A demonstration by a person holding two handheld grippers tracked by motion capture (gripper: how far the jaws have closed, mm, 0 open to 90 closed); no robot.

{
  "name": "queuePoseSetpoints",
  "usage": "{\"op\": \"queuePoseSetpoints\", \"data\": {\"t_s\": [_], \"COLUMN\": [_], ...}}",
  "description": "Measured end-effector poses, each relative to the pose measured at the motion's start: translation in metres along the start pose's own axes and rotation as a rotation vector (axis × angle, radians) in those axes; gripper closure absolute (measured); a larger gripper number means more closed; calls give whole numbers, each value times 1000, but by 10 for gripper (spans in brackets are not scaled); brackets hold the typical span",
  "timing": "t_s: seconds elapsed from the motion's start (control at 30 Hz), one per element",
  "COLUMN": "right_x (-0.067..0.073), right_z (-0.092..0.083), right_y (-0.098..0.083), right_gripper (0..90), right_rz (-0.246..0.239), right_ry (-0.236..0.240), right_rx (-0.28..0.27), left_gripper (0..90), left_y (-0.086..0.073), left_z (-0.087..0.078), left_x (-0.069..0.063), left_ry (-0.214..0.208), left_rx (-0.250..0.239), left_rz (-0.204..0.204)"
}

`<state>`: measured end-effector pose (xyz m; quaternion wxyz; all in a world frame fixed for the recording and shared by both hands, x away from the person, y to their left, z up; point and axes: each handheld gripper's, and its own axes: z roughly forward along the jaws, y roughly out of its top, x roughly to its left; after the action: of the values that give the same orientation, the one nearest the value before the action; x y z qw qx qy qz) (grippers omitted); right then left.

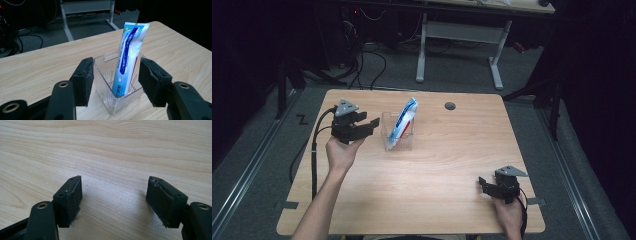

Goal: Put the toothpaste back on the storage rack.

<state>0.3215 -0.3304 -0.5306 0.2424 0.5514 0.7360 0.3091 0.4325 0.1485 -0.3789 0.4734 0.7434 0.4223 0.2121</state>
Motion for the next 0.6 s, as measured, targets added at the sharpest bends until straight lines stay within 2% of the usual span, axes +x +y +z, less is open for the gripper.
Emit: {"op": "queuePoseSetpoints", "data": {"t_s": [0.6], "right_x": [0], "right_z": [0], "right_y": [0], "right_gripper": [291], "right_rz": [0], "right_ry": [0], "right_rx": [0], "left_gripper": [464], "left_y": [-15], "left_z": [-24], "left_x": [11], "left_ry": [24], "left_rx": [-14], "left_rz": [-21]}}
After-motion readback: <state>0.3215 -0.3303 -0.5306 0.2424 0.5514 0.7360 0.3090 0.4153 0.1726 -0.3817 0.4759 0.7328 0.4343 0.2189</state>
